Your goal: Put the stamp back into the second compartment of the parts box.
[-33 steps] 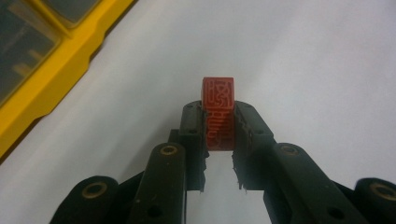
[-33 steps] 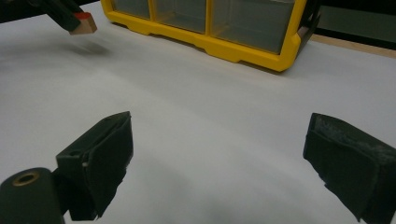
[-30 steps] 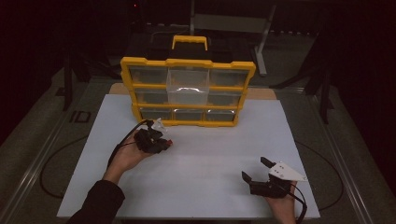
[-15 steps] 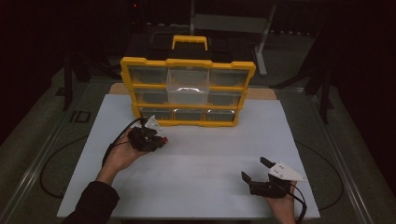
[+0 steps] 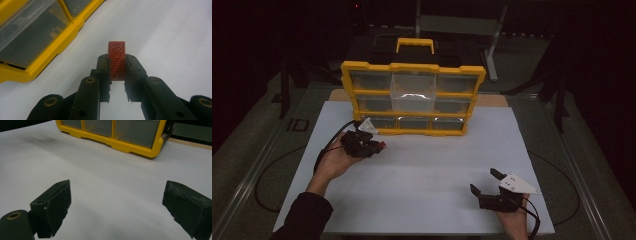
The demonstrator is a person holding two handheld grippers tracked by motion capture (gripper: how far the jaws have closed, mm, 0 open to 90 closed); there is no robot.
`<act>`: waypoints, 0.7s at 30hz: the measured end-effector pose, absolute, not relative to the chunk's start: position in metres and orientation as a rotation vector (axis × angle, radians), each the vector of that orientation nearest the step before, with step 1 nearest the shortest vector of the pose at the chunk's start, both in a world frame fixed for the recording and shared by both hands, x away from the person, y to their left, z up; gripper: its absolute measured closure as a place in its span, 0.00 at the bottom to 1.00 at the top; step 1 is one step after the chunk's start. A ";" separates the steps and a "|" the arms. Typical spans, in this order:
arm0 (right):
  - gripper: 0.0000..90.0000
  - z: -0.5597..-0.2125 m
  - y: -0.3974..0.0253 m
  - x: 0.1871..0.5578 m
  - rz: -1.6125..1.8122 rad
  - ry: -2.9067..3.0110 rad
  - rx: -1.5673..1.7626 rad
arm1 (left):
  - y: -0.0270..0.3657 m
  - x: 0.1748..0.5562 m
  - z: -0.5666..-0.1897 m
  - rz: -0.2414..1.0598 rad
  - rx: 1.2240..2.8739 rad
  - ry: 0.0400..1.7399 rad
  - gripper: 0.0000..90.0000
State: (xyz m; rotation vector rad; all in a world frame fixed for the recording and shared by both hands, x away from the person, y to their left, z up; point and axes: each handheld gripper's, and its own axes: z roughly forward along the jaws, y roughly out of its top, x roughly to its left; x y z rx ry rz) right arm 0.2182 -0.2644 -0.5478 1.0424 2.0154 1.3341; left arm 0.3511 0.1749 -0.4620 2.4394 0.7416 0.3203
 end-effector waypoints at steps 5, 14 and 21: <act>0.09 -0.548 -0.264 0.218 1.335 2.015 1.041 | 0.181 0.353 -0.454 0.333 2.431 0.756 0.84; 0.09 -0.548 -0.264 0.218 1.337 2.013 1.044 | 0.191 0.356 -0.438 0.332 2.403 0.771 0.84; 0.09 -0.548 -0.264 0.218 1.335 2.009 1.049 | 0.193 0.357 -0.430 0.349 2.404 0.776 0.84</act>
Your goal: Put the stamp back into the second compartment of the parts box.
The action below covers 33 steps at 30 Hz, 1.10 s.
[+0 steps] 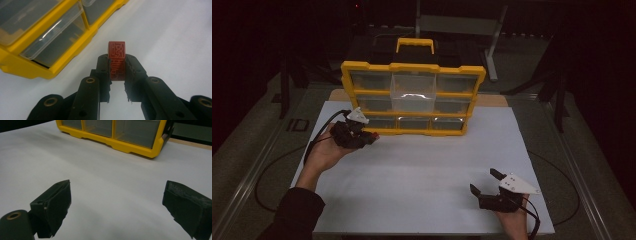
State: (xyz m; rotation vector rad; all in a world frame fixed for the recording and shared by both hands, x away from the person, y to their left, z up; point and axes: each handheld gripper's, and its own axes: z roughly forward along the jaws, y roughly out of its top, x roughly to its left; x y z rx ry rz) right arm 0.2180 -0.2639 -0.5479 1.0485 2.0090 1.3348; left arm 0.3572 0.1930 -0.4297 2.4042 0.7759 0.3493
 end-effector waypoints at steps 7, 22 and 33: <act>0.09 -0.548 -0.264 0.218 1.336 2.009 1.048 | 0.195 0.359 -0.421 0.354 2.404 0.775 0.84; 0.09 -0.548 -0.263 0.218 1.337 2.014 1.046 | 0.197 0.362 -0.407 0.355 2.415 0.760 0.84; 0.09 -0.548 -0.263 0.218 1.338 2.015 1.047 | 0.198 0.364 -0.392 0.362 2.417 0.745 0.84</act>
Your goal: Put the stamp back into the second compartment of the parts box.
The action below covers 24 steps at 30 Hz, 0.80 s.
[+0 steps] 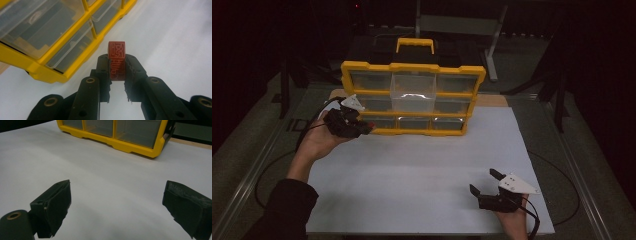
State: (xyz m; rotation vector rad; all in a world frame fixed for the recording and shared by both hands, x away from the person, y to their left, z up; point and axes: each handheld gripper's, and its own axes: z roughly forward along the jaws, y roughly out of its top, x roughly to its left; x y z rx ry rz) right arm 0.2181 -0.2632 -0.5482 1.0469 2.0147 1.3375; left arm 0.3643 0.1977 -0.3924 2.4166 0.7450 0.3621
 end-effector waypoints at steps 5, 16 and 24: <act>0.09 -0.548 -0.263 0.218 1.340 2.021 1.043 | 0.198 0.366 -0.385 0.369 2.417 0.736 0.84; 0.09 -0.548 -0.264 0.218 1.340 2.013 1.049 | 0.196 0.370 -0.366 0.393 2.414 0.727 0.84; 0.09 -0.548 -0.264 0.218 1.345 2.011 1.046 | 0.193 0.374 -0.355 0.414 2.408 0.731 0.84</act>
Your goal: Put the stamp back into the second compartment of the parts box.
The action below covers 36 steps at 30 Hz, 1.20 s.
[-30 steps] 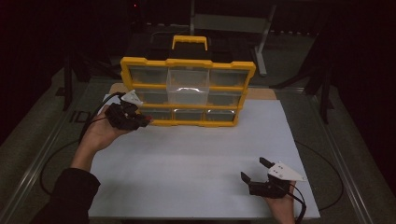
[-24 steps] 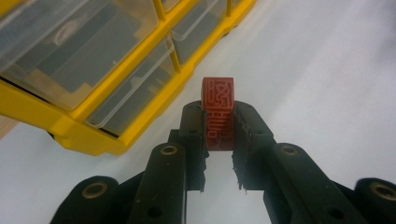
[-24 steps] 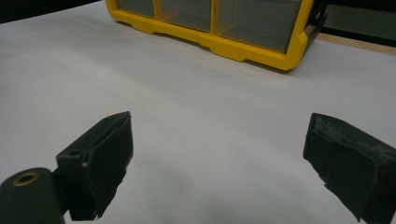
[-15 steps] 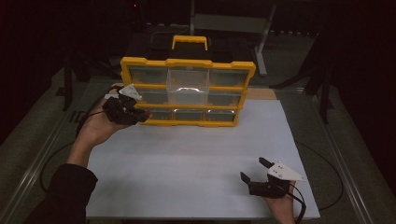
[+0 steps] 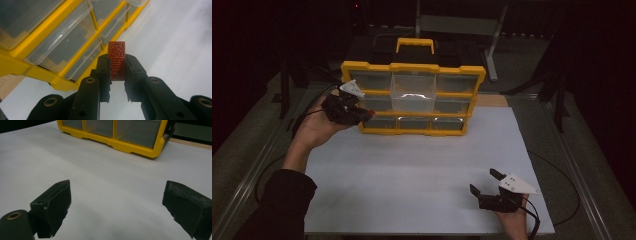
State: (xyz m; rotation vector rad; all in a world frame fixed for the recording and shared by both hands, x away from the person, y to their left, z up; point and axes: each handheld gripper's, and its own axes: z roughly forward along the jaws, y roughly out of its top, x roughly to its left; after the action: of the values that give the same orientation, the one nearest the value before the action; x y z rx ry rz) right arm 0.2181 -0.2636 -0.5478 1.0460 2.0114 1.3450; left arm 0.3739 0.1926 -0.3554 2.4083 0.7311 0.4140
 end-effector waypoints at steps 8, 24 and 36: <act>0.09 -0.548 -0.264 0.218 1.346 2.017 1.044 | 0.189 0.378 -0.346 0.428 2.412 0.733 0.84; 0.09 -0.548 -0.263 0.219 1.352 2.009 1.048 | 0.191 0.385 -0.317 0.462 2.413 0.731 0.84; 0.09 -0.548 -0.263 0.218 1.359 2.011 1.061 | 0.189 0.391 -0.299 0.474 2.404 0.726 0.84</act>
State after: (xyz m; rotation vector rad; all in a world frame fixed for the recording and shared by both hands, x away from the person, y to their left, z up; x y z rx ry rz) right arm 0.2184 -0.2629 -0.5477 1.0606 2.0111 1.3590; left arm 0.3914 0.1885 -0.2988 2.4039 0.7261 0.4735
